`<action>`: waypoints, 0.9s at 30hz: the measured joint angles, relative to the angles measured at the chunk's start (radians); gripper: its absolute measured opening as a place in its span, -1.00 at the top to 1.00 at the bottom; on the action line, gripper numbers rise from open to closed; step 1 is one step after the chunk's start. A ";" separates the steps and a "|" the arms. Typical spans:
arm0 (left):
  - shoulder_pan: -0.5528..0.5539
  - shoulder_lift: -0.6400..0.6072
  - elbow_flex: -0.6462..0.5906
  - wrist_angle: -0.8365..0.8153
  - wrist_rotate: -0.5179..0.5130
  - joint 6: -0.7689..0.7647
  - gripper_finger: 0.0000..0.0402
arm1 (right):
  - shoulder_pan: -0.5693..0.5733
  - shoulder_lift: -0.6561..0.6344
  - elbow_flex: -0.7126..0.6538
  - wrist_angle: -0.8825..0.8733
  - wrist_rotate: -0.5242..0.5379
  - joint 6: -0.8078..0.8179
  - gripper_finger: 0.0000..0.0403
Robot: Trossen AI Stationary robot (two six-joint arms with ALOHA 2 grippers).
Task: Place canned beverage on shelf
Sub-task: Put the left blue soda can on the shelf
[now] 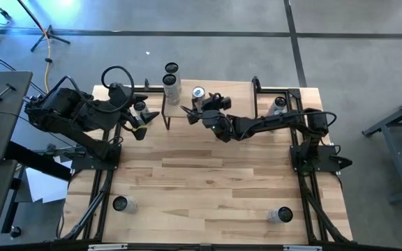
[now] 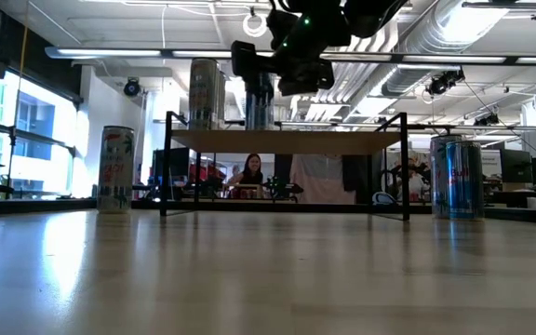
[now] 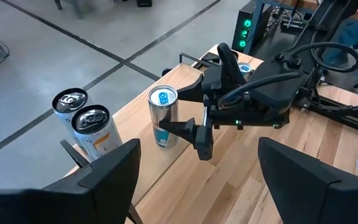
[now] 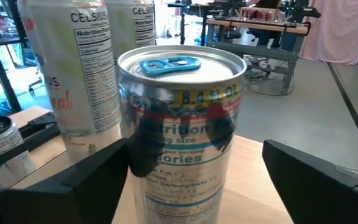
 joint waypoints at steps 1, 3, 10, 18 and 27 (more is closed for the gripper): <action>0.000 0.000 0.000 0.000 0.000 0.000 -0.47 | -0.003 0.000 0.000 0.000 0.000 0.003 -0.67; 0.000 0.000 0.000 0.000 0.000 -0.001 -0.47 | -0.012 0.000 0.000 -0.004 -0.009 0.024 -0.61; 0.000 0.000 0.000 -0.002 0.010 -0.019 -0.47 | -0.033 0.000 0.000 -0.007 -0.045 0.048 -0.55; 0.000 0.000 0.000 -0.003 0.027 -0.019 -0.47 | -0.034 -0.001 -0.001 -0.008 -0.105 0.010 -0.32; 0.000 0.000 0.000 -0.004 0.027 -0.019 -0.47 | -0.045 -0.034 0.000 -0.059 -0.300 -0.177 -0.03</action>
